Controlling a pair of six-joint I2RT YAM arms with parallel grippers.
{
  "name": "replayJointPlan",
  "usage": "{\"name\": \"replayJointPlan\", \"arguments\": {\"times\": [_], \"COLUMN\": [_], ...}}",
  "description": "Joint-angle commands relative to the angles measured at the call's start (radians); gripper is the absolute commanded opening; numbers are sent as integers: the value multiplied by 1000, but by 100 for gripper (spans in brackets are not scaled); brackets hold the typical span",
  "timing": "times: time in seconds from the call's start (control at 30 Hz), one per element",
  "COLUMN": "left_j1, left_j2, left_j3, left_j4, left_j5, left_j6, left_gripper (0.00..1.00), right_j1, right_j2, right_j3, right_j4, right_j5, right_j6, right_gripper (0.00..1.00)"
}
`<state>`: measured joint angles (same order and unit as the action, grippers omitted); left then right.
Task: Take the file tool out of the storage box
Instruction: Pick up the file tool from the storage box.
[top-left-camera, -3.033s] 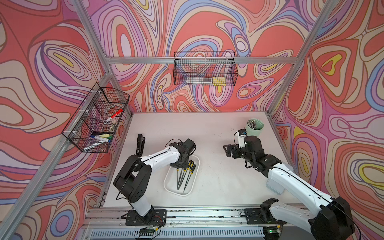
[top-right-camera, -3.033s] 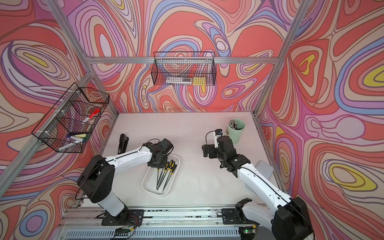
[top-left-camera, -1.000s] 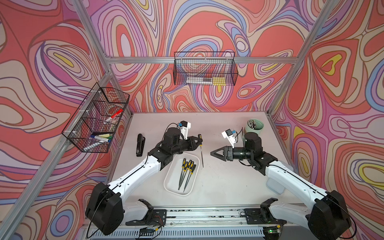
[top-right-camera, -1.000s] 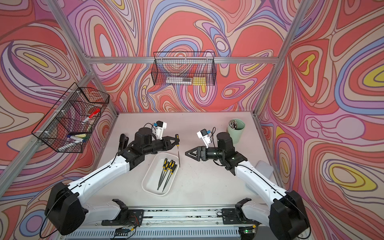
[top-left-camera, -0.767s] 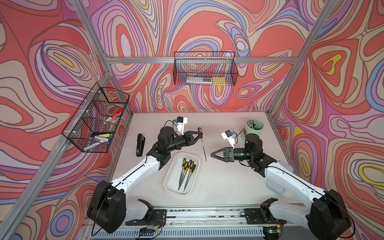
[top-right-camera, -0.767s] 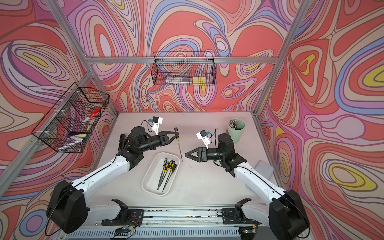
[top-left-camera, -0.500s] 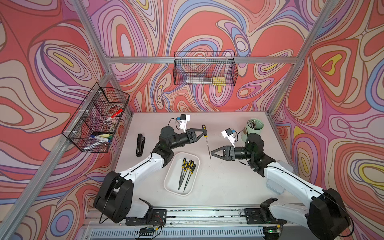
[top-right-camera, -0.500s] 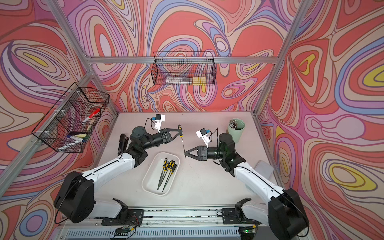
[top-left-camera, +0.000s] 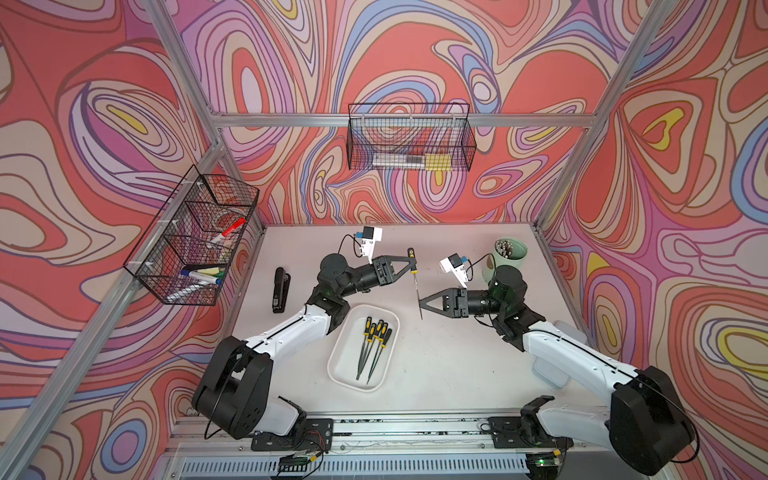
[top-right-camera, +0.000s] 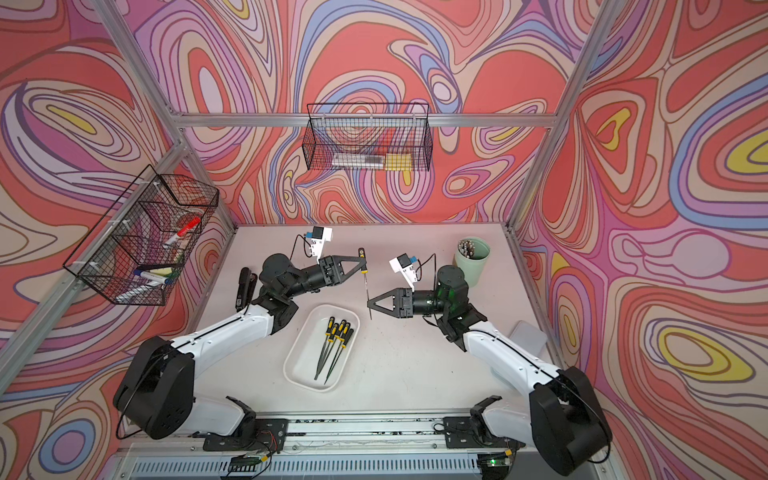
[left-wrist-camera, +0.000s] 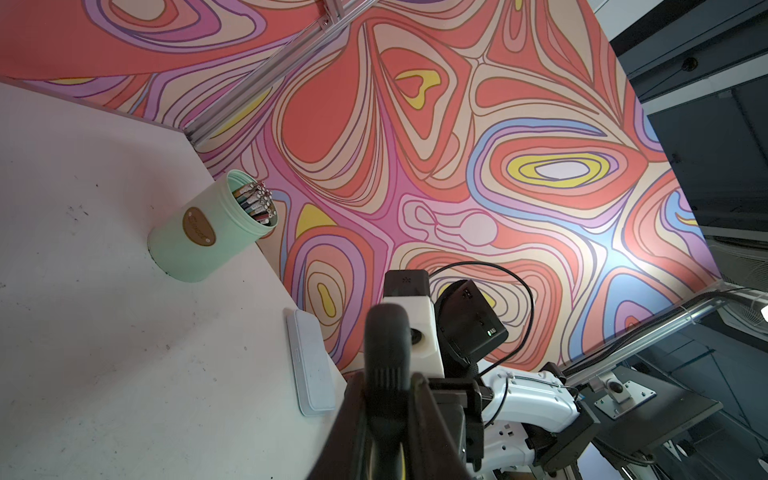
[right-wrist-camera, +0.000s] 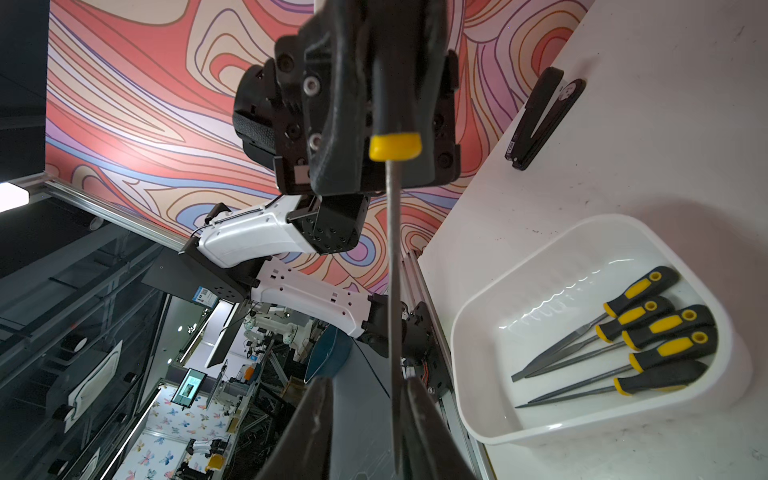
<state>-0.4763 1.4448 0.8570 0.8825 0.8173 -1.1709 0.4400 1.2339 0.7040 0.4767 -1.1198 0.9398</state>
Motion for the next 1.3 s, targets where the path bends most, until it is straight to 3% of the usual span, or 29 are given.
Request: {"name": "replayJointPlan", "arguments": {"times": [0.0, 0.4, 0.9, 1.03, 1.27], "left_j1": [5, 4, 4, 4, 26], "left_j2": [19, 42, 51, 52, 42], "left_j3": [7, 10, 5, 9, 29], "left_j4": [68, 120, 125, 122, 96], "left_j5": [19, 25, 32, 38, 60], "left_j6": [-2, -35, -40, -40, -35], "left_gripper": [8, 8, 9, 21, 58], "right_j1": [11, 17, 24, 23, 22], "right_j2": [10, 37, 49, 45, 18], "right_j3": [16, 26, 62, 74, 100], "right_j4": [45, 43, -23, -71, -230], "right_j5": [-25, -13, 23, 43, 98], "right_j6": [12, 4, -41, -68, -159], "right_gripper": [28, 20, 0, 0, 0]}}
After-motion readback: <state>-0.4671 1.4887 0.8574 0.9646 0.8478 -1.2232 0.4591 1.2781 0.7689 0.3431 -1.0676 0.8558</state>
